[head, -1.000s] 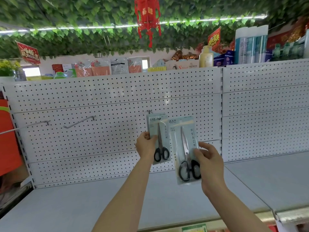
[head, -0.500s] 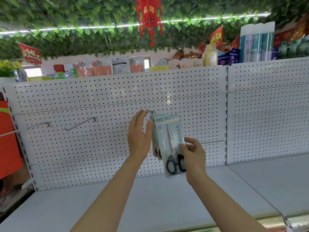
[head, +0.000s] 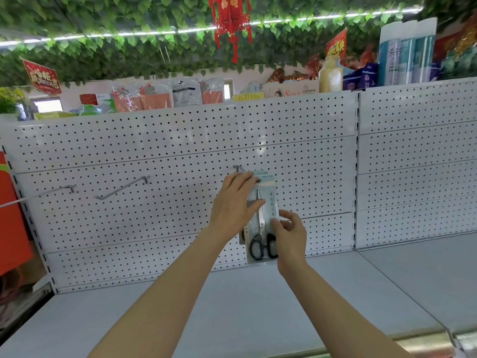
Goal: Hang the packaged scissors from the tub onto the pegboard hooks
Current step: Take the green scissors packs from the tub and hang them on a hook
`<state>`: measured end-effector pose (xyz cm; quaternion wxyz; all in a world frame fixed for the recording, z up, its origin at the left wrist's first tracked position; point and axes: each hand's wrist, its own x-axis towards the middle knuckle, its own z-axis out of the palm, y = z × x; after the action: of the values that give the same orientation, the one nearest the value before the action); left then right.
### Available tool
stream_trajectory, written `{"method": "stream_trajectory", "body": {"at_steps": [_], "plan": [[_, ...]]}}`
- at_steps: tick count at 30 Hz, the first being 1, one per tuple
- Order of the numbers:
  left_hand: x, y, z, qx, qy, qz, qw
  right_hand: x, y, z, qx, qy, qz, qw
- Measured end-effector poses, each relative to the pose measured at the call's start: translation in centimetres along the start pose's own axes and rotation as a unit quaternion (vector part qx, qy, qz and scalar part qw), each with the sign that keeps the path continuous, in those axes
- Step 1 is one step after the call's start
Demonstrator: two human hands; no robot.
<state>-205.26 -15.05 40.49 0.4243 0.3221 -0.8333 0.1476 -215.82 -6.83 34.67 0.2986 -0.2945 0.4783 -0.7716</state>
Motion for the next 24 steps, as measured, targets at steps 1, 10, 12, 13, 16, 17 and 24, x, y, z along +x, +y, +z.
{"method": "stream_trajectory", "body": {"at_steps": [1, 10, 12, 13, 16, 17, 24], "plan": [[0.2, -0.2, 0.2, 0.004, -0.005, -0.003, 1.000, 0.4, 0.2, 0.2, -0.006, 0.001, 0.000, 1.000], [2.2, -2.5, 1.8, 0.022, -0.032, 0.000, 0.999, 4.5, 1.6, 2.4, -0.078, -0.003, -0.026, 0.997], [2.2, -2.8, 2.1, 0.024, -0.035, 0.000, 0.999, 4.9, 2.0, 2.6, -0.101, 0.003, -0.031, 0.994], [2.2, -2.8, 2.1, 0.025, -0.036, -0.001, 0.999, 5.0, 2.1, 2.6, -0.111, 0.005, -0.033, 0.993], [2.0, -3.0, 2.0, 0.017, -0.047, -0.004, 0.999, 5.2, 2.3, 2.3, -0.165, 0.005, -0.056, 0.985], [2.0, -3.1, 1.9, 0.014, -0.051, -0.004, 0.999, 5.3, 2.3, 2.2, -0.192, 0.004, -0.072, 0.979], [0.4, -2.0, -0.2, 0.021, -0.087, 0.005, 0.996, 3.1, -0.5, -1.7, -0.420, 0.021, -0.246, 0.873]]}}
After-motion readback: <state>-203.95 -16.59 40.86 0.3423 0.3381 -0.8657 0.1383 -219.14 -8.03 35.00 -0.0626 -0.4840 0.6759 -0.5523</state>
